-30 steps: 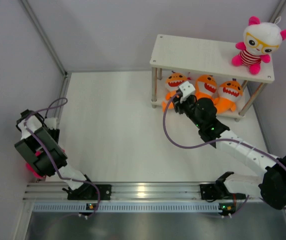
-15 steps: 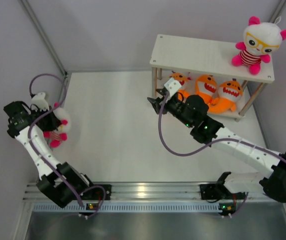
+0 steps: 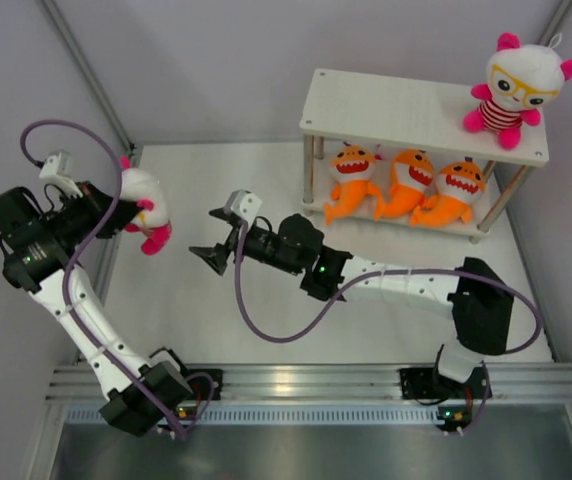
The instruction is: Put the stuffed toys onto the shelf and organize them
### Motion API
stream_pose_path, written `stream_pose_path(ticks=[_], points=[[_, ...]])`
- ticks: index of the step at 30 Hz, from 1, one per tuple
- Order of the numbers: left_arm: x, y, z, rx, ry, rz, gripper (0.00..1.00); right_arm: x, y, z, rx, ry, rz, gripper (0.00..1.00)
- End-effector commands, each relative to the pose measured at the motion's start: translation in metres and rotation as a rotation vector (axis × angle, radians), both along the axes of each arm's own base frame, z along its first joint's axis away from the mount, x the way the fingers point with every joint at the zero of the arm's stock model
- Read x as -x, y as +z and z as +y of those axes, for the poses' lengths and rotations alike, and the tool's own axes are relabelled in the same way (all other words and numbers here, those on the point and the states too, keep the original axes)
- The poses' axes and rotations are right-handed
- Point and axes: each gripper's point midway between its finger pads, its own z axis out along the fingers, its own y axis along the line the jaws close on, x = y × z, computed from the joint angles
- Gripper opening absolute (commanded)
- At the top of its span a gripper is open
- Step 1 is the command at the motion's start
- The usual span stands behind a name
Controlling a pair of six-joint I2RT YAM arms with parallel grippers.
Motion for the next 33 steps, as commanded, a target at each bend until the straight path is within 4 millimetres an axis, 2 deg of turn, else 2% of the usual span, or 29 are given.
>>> stream_pose_path(ticks=[1,2,4,6,7,9,10,11,13,14,16,19,20,21,23,24,25,26,27,28,29,30,31,32,33], points=[[0.015,0.039,-0.031,0.129,-0.123,-0.054,0.0,0.007,0.062,0.01,-0.23,0.023,-0.019,0.84],[0.017,0.043,-0.034,0.148,-0.131,-0.052,0.0,0.007,0.055,0.018,-0.222,0.03,-0.018,0.84],[0.019,0.048,-0.035,0.153,-0.131,-0.055,0.0,0.015,0.061,0.029,-0.234,0.048,-0.032,0.84],[0.022,0.053,-0.039,0.15,-0.139,-0.066,0.0,0.014,0.055,0.039,-0.226,0.038,-0.042,0.84],[0.024,0.055,-0.041,0.15,-0.142,-0.071,0.0,0.011,0.064,0.04,-0.25,-0.007,-0.053,0.85],[0.028,0.059,-0.046,0.166,-0.161,-0.074,0.0,0.005,0.055,0.052,-0.232,-0.037,-0.06,0.86],[0.03,0.061,-0.049,0.176,-0.175,-0.076,0.0,-0.002,0.066,0.053,-0.251,-0.072,-0.065,0.86],[0.032,0.063,-0.051,0.181,-0.178,-0.076,0.0,-0.009,0.052,0.061,-0.215,-0.095,-0.064,0.87],[0.035,0.065,-0.053,0.186,-0.184,-0.079,0.0,-0.024,0.056,0.062,-0.222,-0.173,-0.057,0.87],[0.036,0.065,-0.055,0.194,-0.19,-0.077,0.0,-0.029,0.049,0.065,-0.209,-0.193,-0.058,0.87],[0.039,0.066,-0.058,0.207,-0.196,-0.073,0.0,-0.033,0.051,0.069,-0.206,-0.21,-0.092,0.85],[0.04,0.07,-0.059,0.206,-0.204,-0.079,0.0,-0.033,0.046,0.076,-0.198,-0.198,-0.097,0.42],[0.041,0.07,-0.06,0.202,-0.205,-0.082,0.0,-0.033,0.049,0.074,-0.208,-0.198,-0.09,0.1],[0.041,0.071,-0.06,0.197,-0.205,-0.086,0.0,-0.034,0.048,0.072,-0.22,-0.2,-0.082,0.0],[0.04,0.07,-0.059,0.198,-0.207,-0.086,0.0,-0.03,0.058,0.065,-0.248,-0.178,-0.08,0.0],[0.04,0.069,-0.059,0.199,-0.211,-0.085,0.0,-0.029,0.053,0.062,-0.241,-0.167,-0.076,0.0],[0.039,0.068,-0.059,0.187,-0.214,-0.093,0.07,-0.029,0.058,0.058,-0.262,-0.14,-0.072,0.0],[0.039,0.066,-0.058,0.183,-0.212,-0.093,0.34,-0.026,0.072,0.046,-0.29,-0.122,-0.078,0.0],[0.038,0.065,-0.057,0.174,-0.214,-0.099,0.49,-0.026,0.058,0.04,-0.268,-0.105,-0.067,0.0],[0.038,0.064,-0.057,0.158,-0.221,-0.112,0.73,-0.028,0.078,0.022,-0.316,-0.073,-0.075,0.0],[0.038,0.062,-0.057,0.158,-0.228,-0.114,0.82,-0.03,0.079,0.013,-0.316,-0.058,-0.071,0.0],[0.04,0.063,-0.059,0.159,-0.251,-0.123,0.87,-0.027,0.07,0.007,-0.286,-0.008,-0.069,0.0],[0.039,0.062,-0.059,0.147,-0.263,-0.137,0.91,-0.029,0.086,-0.014,-0.302,0.043,-0.077,0.0],[0.04,0.063,-0.059,0.145,-0.276,-0.145,0.92,-0.03,0.084,-0.023,-0.277,0.067,-0.083,0.0],[0.04,0.064,-0.06,0.144,-0.29,-0.153,0.92,-0.033,0.072,-0.036,-0.225,0.116,-0.103,0.0]])
